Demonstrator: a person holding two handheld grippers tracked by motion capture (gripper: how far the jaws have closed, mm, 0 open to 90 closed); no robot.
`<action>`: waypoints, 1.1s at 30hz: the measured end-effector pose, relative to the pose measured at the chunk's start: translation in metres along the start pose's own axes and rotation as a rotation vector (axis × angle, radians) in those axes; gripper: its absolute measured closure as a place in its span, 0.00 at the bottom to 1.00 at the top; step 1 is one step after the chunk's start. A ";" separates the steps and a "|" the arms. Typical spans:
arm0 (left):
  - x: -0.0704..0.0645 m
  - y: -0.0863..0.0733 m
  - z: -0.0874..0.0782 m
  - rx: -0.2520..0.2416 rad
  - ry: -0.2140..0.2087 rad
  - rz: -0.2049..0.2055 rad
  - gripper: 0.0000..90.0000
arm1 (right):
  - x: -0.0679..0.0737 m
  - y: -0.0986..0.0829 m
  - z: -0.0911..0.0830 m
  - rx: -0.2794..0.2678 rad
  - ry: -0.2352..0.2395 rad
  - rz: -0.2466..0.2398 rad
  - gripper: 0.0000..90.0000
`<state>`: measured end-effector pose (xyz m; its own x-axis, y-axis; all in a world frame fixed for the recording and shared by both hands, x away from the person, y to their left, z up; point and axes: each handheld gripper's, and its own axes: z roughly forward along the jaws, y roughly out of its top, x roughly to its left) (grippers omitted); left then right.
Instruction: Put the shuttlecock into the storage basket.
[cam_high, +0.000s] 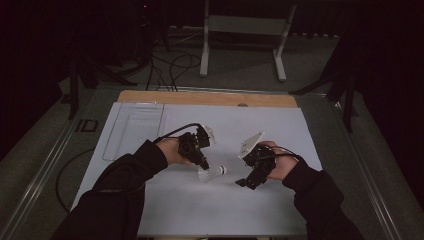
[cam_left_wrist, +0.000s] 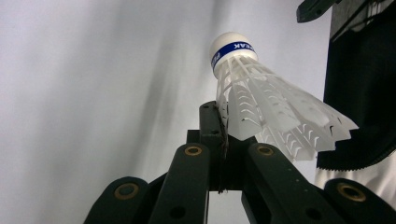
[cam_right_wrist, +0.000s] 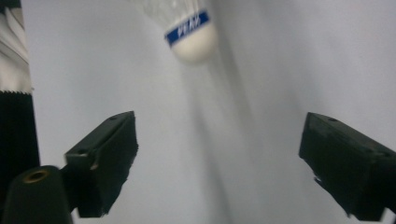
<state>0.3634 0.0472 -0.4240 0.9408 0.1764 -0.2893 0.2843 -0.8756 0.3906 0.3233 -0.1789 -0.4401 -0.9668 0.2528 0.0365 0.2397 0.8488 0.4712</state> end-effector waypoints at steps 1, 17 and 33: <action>0.000 -0.001 -0.002 -0.002 0.002 0.010 1.00 | 0.000 -0.002 -0.001 -0.014 0.006 -0.001 0.11; 0.001 -0.022 -0.040 -0.041 0.073 -0.037 1.00 | 0.001 -0.033 0.003 -0.093 -0.043 0.032 0.10; 0.004 -0.054 -0.076 -0.098 0.139 -0.088 1.00 | 0.005 -0.063 0.009 -0.187 -0.114 0.056 0.10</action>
<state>0.3662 0.1292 -0.3798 0.9259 0.3169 -0.2058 0.3772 -0.8071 0.4541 0.3038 -0.2271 -0.4780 -0.9337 0.3570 -0.0272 0.2621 0.7334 0.6272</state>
